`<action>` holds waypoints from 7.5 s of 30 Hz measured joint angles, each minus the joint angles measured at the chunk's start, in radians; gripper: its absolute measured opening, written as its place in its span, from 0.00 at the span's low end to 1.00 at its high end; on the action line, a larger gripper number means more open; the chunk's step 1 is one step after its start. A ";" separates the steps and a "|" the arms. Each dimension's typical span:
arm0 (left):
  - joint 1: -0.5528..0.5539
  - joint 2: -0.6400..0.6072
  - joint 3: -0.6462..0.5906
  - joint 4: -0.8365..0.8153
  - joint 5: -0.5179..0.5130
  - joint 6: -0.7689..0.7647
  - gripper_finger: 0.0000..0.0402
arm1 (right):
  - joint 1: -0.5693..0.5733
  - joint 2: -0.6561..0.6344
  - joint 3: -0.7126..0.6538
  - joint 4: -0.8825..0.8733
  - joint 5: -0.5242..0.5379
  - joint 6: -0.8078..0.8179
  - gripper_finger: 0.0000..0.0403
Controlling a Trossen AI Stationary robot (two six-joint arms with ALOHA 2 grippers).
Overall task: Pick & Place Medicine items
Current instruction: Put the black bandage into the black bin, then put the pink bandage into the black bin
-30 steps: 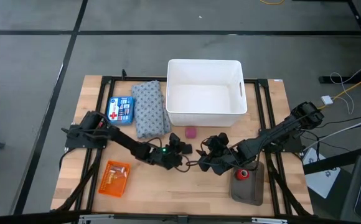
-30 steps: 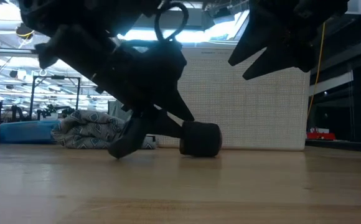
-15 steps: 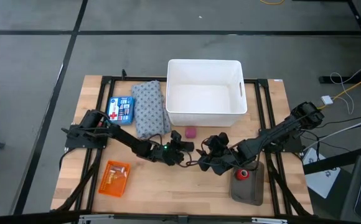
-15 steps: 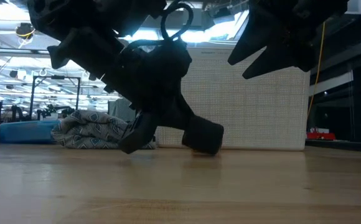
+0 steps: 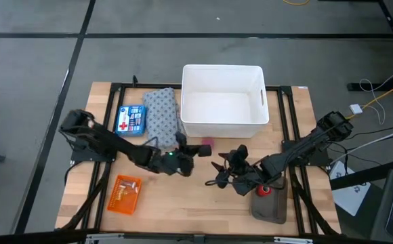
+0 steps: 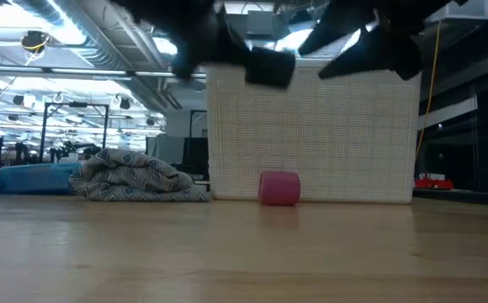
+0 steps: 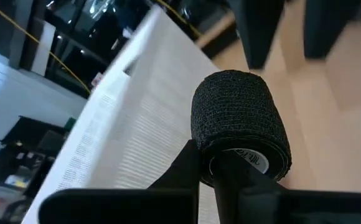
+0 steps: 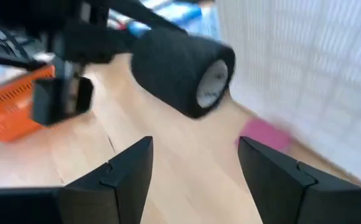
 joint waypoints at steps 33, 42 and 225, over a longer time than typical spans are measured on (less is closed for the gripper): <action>0.044 -0.235 0.000 -0.056 0.476 -0.206 0.04 | 0.070 -0.013 0.000 0.610 -0.028 -0.706 0.59; 0.069 -0.235 0.000 -0.023 0.540 -0.195 0.04 | 0.020 0.012 0.000 0.666 -0.108 -0.728 0.58; 0.153 -0.286 -0.281 -0.101 0.535 -0.737 0.39 | 0.237 -0.022 0.253 -0.849 0.015 0.585 0.51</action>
